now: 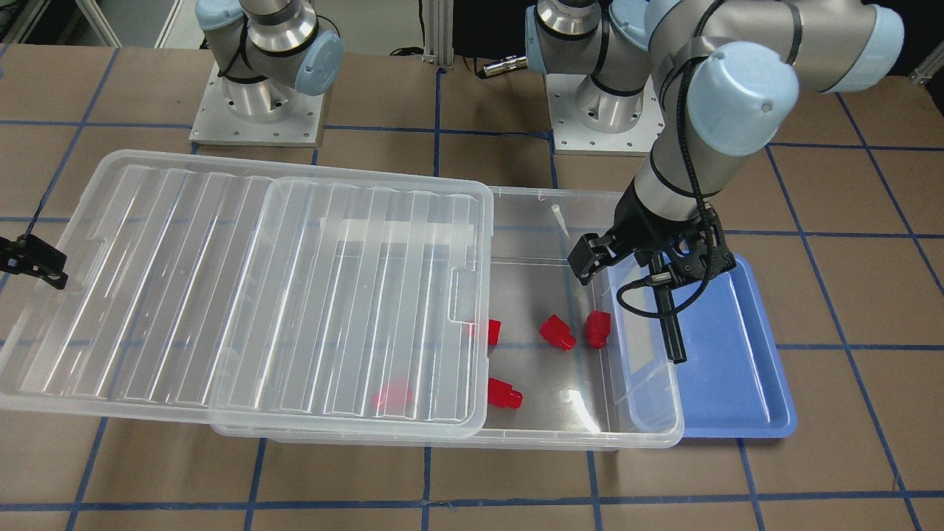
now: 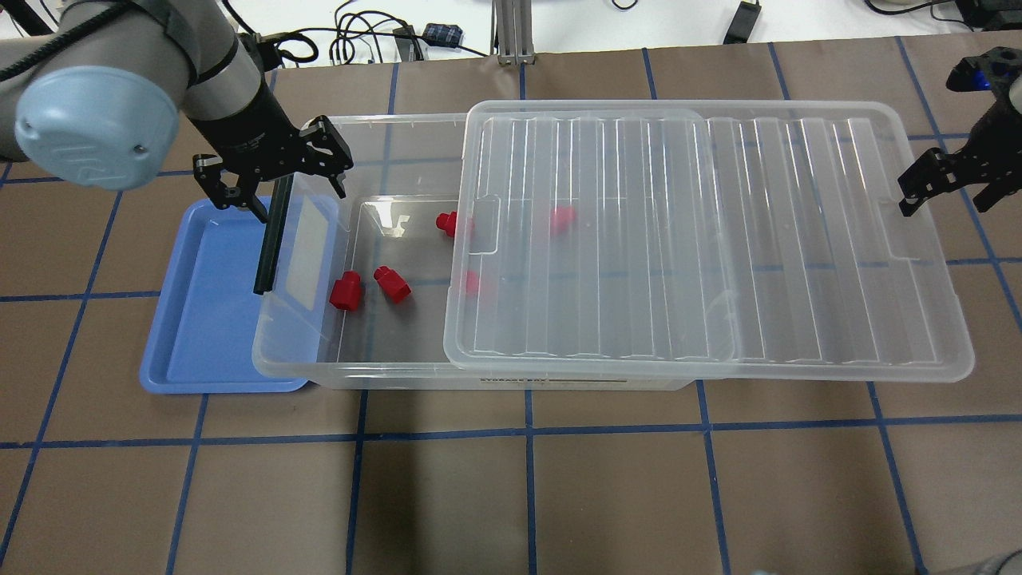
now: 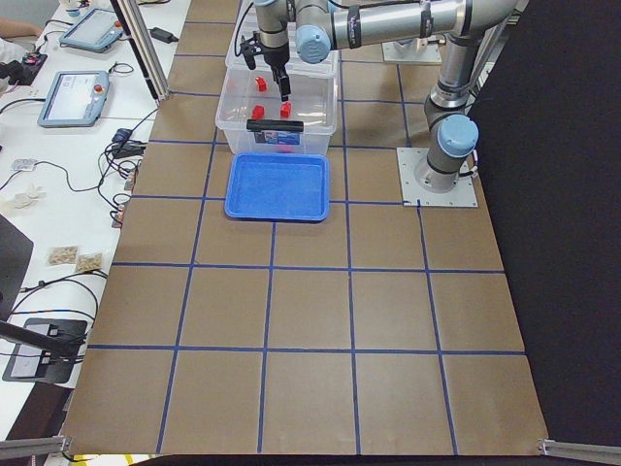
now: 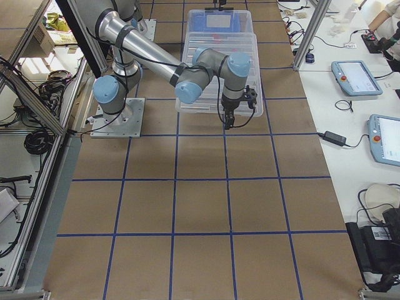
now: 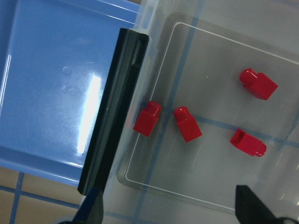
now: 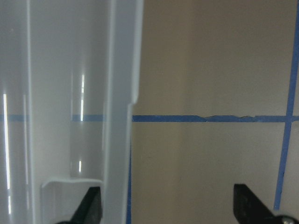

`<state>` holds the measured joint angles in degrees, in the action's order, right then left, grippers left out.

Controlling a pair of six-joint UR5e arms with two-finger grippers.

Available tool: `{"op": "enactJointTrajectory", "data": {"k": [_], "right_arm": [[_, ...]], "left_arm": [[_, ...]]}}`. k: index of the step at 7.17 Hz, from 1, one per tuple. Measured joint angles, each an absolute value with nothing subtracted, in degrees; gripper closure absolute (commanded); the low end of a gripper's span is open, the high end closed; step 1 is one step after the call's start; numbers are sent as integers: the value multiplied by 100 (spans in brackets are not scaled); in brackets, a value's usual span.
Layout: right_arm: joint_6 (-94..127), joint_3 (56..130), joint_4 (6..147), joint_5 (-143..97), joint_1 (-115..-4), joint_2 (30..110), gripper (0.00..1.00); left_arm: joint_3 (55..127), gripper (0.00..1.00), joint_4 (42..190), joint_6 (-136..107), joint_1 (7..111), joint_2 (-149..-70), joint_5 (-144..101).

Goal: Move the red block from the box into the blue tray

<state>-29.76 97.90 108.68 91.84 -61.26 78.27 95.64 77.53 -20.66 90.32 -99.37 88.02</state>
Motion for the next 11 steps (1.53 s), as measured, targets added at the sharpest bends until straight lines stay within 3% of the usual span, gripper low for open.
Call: {"op": "enactJointTrajectory", "data": {"k": [1, 3, 11], "right_arm": [[-2979, 9782, 10871, 9194, -6122, 7832, 0], [-2980, 9759, 10866, 9214, -6121, 7853, 0], [-2964, 9491, 10526, 9223, -6116, 8154, 0]], "left_arm": [[9846, 25, 7427, -2225, 9099, -9990, 8797], [10188, 30, 7147, -2332, 9172, -10095, 8792], [10815, 32, 5982, -2674, 9252, -10801, 8557]]}}
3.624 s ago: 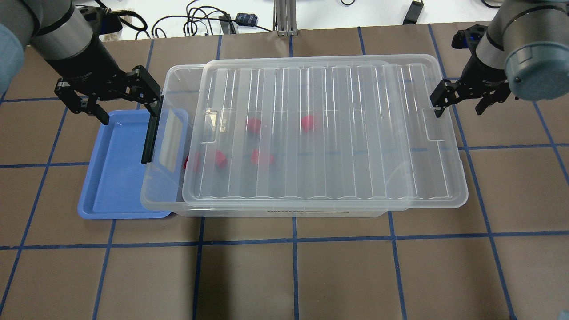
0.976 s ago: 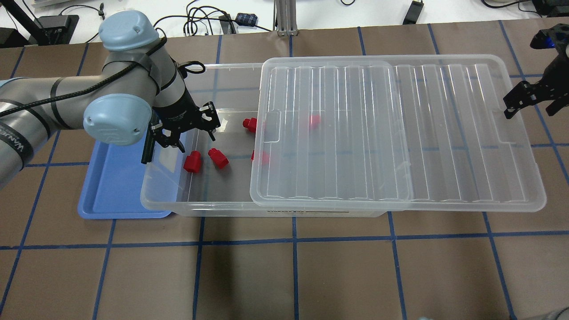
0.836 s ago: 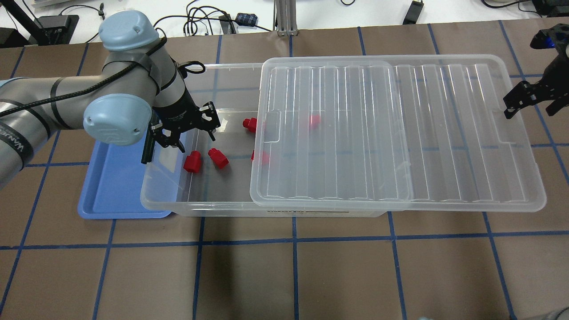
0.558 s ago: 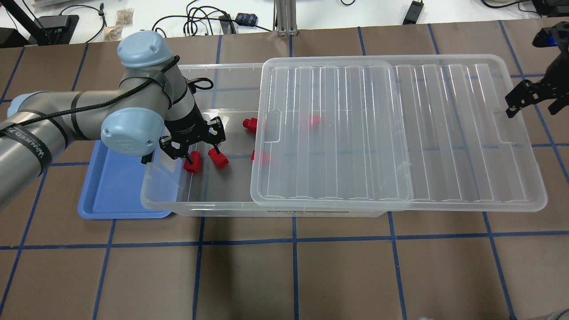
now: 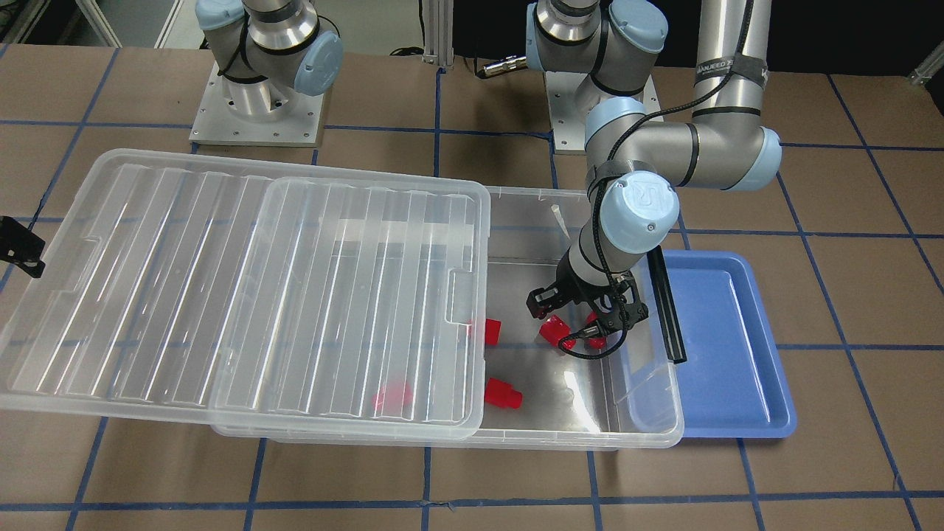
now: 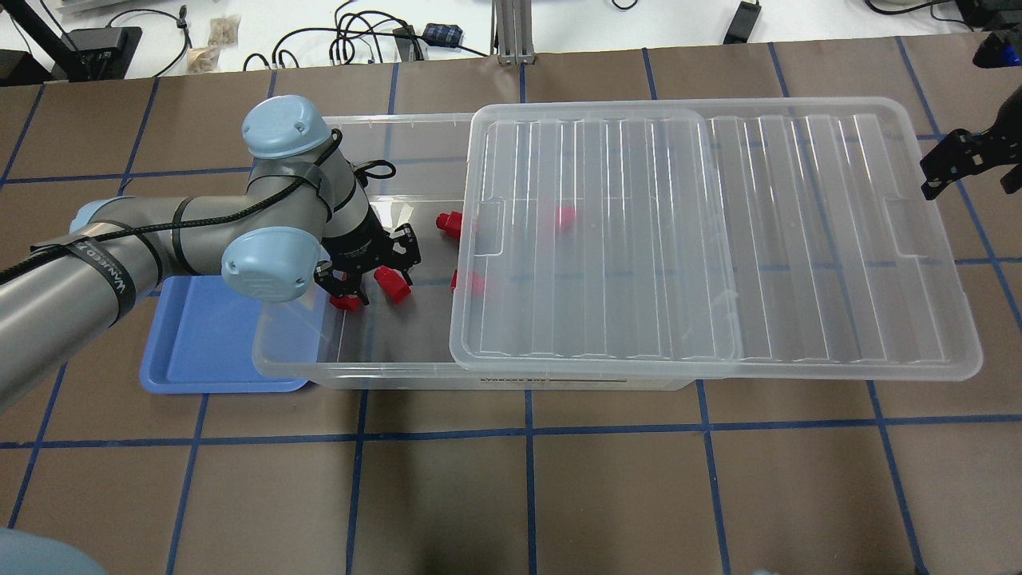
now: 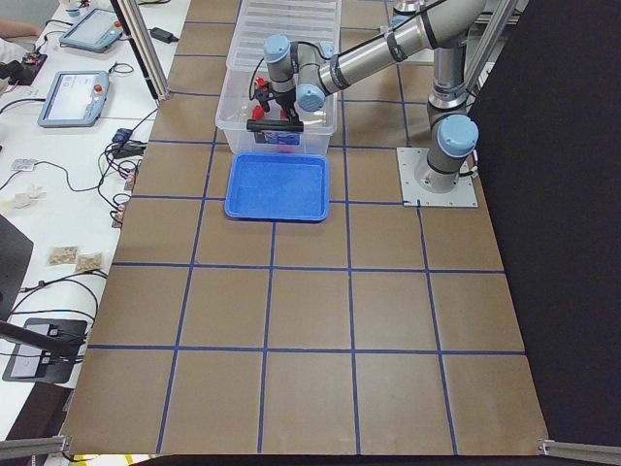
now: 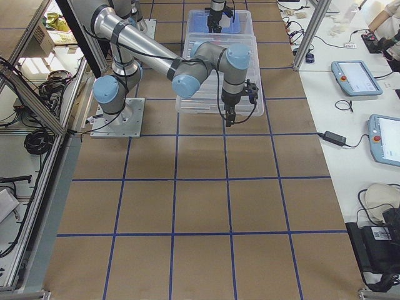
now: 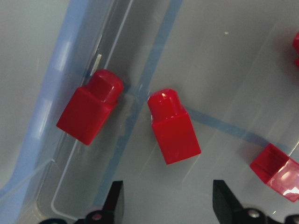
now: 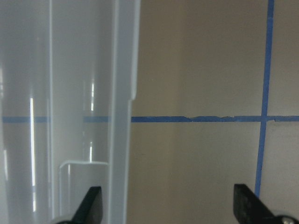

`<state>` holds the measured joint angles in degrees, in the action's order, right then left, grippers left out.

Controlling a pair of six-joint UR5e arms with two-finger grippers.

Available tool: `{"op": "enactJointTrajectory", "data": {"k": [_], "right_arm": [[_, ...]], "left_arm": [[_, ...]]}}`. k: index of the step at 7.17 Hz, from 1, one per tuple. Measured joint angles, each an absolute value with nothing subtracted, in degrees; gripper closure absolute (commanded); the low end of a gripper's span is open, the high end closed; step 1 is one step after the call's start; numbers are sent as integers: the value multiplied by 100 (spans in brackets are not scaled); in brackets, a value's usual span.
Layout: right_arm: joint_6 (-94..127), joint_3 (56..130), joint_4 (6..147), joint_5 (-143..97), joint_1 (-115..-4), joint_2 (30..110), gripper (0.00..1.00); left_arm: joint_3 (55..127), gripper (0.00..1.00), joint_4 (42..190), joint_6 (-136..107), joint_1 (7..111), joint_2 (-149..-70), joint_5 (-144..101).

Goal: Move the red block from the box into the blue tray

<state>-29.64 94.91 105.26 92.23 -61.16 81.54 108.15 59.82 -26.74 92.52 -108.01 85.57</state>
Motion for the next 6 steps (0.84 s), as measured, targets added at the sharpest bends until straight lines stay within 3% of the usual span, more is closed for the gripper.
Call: {"op": "enactJointTrajectory", "data": {"k": [3, 6], "right_arm": [[-2881, 8511, 8960, 9170, -6175, 8580, 0], [-1954, 8182, 8444, 9190, -6861, 8706, 0]], "left_arm": [[10819, 32, 5932, -2739, 9312, -10968, 8558], [10819, 32, 5905, -2736, 9333, -11098, 8566]]}}
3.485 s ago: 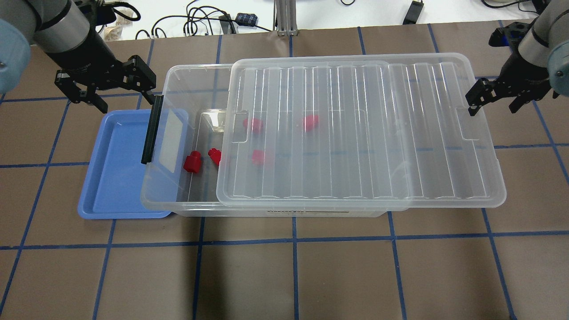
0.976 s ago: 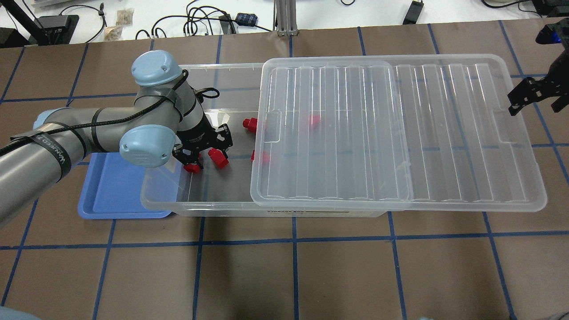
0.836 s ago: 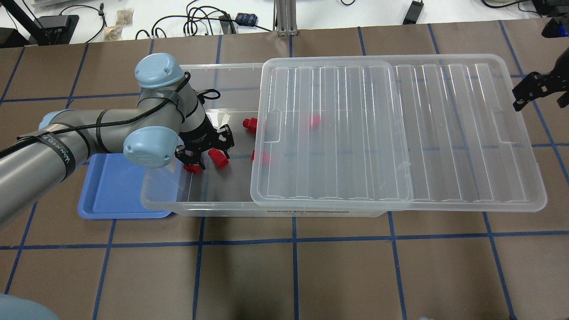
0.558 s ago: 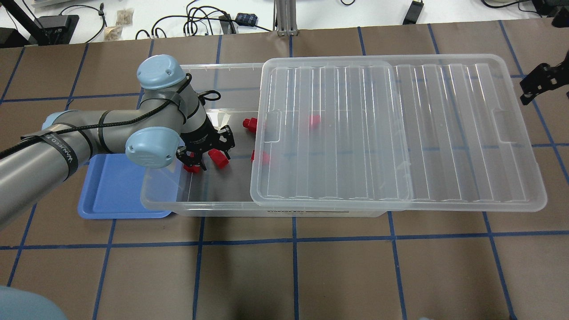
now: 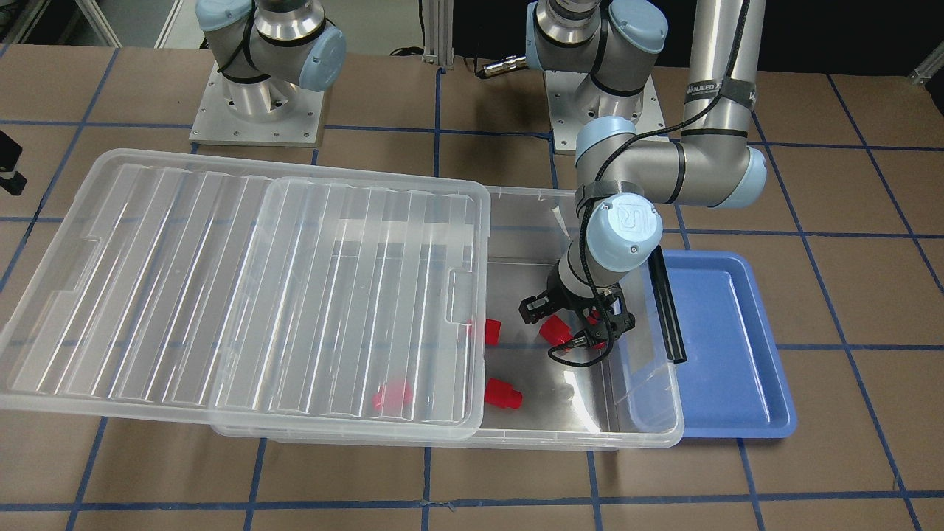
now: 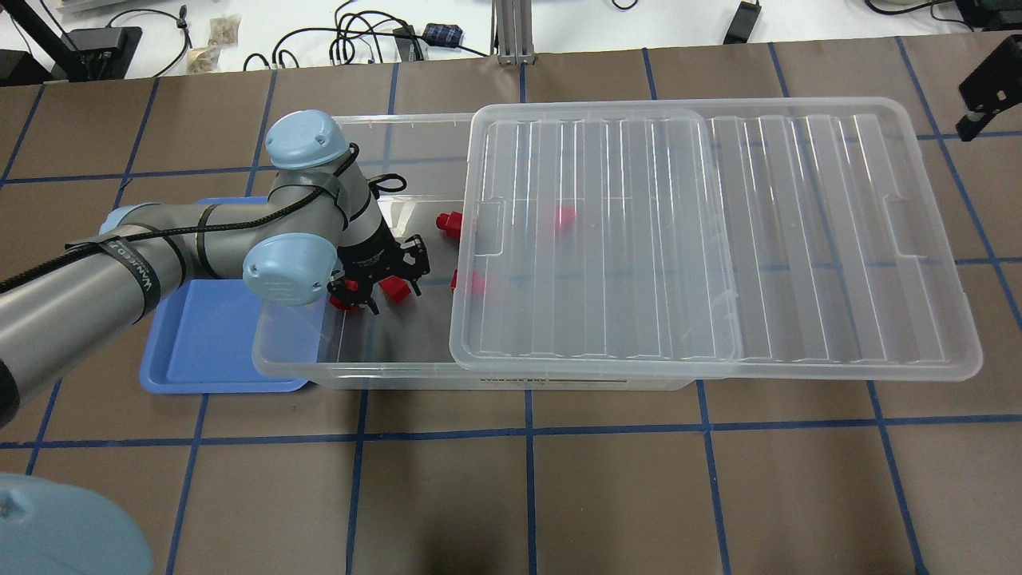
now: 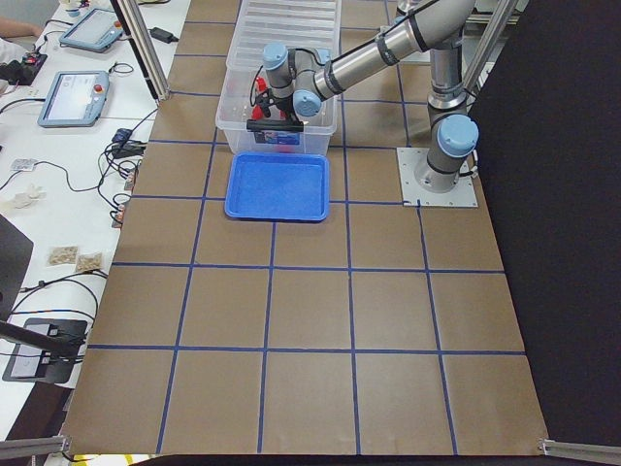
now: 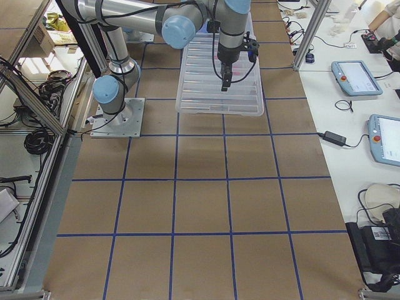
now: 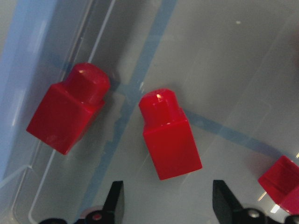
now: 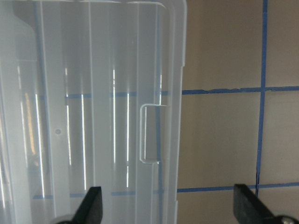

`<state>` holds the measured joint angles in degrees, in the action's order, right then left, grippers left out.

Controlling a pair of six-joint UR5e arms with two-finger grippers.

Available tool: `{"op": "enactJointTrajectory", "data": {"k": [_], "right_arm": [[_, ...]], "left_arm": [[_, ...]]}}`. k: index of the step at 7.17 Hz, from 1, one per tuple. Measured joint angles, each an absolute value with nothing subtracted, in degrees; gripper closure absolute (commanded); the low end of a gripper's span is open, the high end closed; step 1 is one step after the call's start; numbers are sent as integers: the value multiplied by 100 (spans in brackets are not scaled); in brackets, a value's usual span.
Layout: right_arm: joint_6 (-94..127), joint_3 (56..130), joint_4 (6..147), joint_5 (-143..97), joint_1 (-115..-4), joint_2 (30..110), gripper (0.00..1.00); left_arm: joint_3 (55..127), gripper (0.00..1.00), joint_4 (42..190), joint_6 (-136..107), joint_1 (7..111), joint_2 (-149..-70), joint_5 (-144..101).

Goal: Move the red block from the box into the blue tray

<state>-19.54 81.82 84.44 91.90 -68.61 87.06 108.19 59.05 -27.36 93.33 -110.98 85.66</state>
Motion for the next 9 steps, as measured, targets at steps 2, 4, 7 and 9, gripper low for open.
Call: {"op": "enactJointTrajectory", "data": {"k": [2, 4, 7, 9], "right_arm": [[-589, 8174, 8440, 9211, -7956, 8804, 0], [588, 8202, 8564, 9218, -8826, 8784, 0], [853, 8228, 8705, 9212, -9087, 8742, 0], [857, 8229, 8722, 9211, -9095, 8737, 0]], "left_arm": [[10814, 72, 5893, -2735, 9329, -11159, 8569], [10811, 100, 5883, -2745, 9326, -11196, 8564], [10760, 100, 5882, -2678, 9322, -11168, 8584], [10727, 19, 5907, -2729, 9322, -11100, 8602]]}}
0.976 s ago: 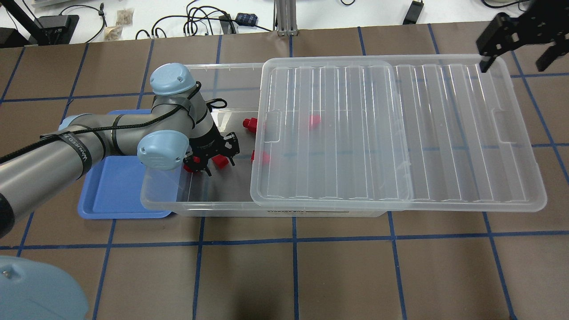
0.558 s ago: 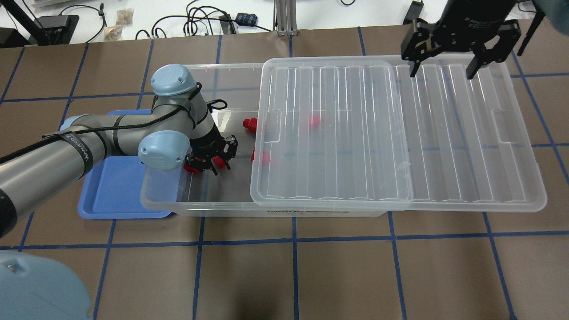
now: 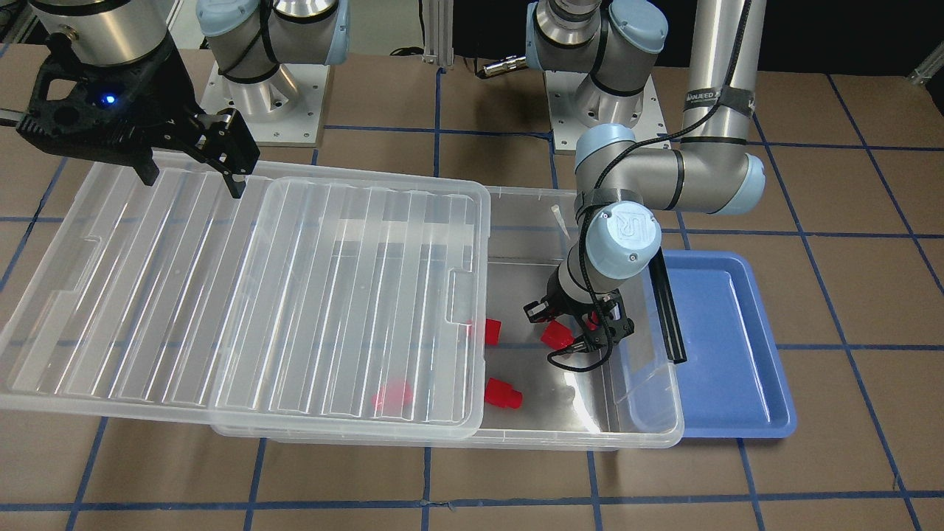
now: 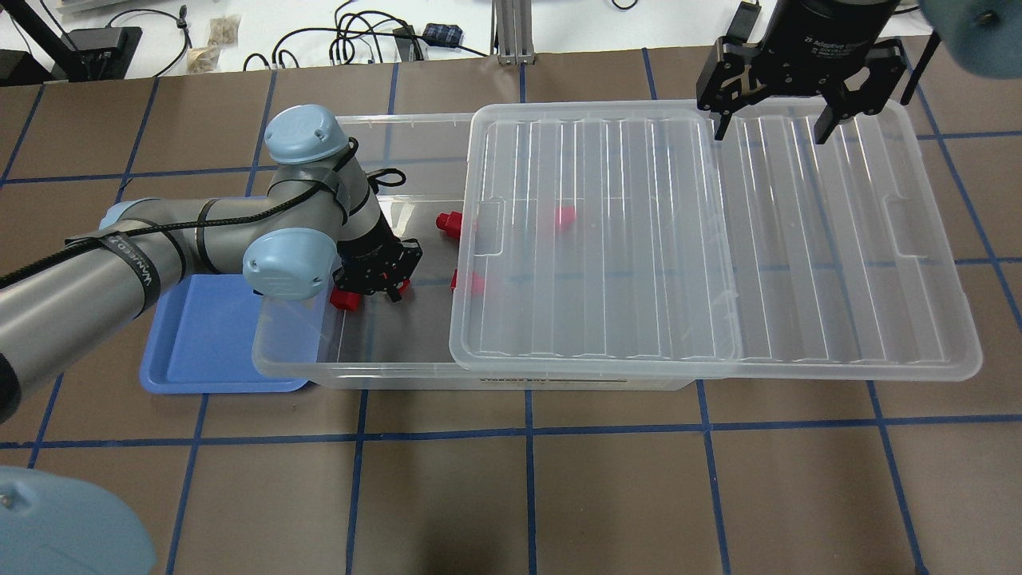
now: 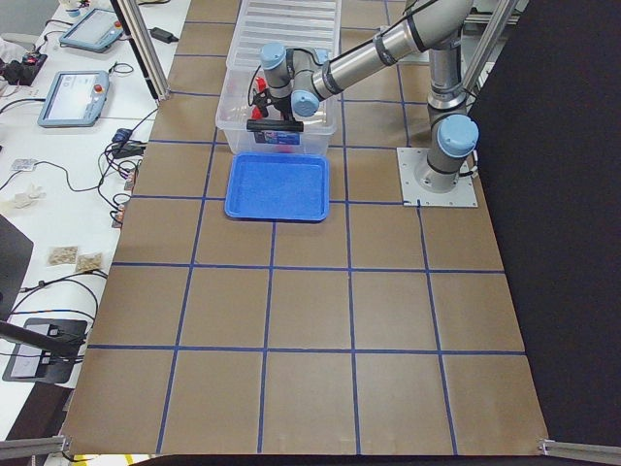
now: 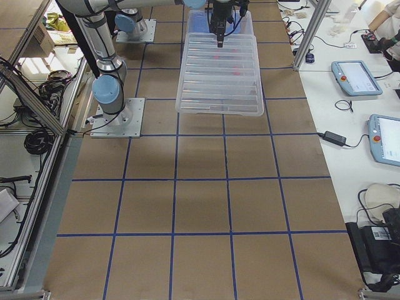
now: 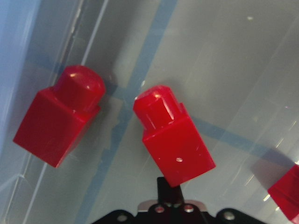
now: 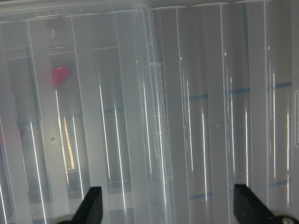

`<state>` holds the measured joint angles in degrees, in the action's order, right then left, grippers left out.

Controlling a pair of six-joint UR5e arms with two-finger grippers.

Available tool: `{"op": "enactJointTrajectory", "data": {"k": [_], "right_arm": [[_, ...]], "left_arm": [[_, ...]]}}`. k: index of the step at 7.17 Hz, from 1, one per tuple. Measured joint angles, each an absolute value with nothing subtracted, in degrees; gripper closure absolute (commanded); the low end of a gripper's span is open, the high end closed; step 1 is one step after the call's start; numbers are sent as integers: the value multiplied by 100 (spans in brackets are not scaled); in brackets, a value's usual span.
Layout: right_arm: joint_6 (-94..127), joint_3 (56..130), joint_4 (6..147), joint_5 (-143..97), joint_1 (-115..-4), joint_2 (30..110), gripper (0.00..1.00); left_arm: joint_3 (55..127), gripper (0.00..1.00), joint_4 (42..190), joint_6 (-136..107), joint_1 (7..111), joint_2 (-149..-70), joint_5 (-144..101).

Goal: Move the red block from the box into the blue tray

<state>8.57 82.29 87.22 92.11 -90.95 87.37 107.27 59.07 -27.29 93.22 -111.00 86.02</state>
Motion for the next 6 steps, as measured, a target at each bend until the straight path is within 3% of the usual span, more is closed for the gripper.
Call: {"op": "enactJointTrajectory", "data": {"k": [1, 6], "right_arm": [[850, 8225, 8726, 9211, -9096, 8737, 0], [844, 8218, 8728, 9220, -9097, 8732, 0]], "left_arm": [[10725, 11, 5930, -2917, 9324, -11093, 8575], [10628, 12, 5868, -3881, 9297, -11146, 8543]]}}
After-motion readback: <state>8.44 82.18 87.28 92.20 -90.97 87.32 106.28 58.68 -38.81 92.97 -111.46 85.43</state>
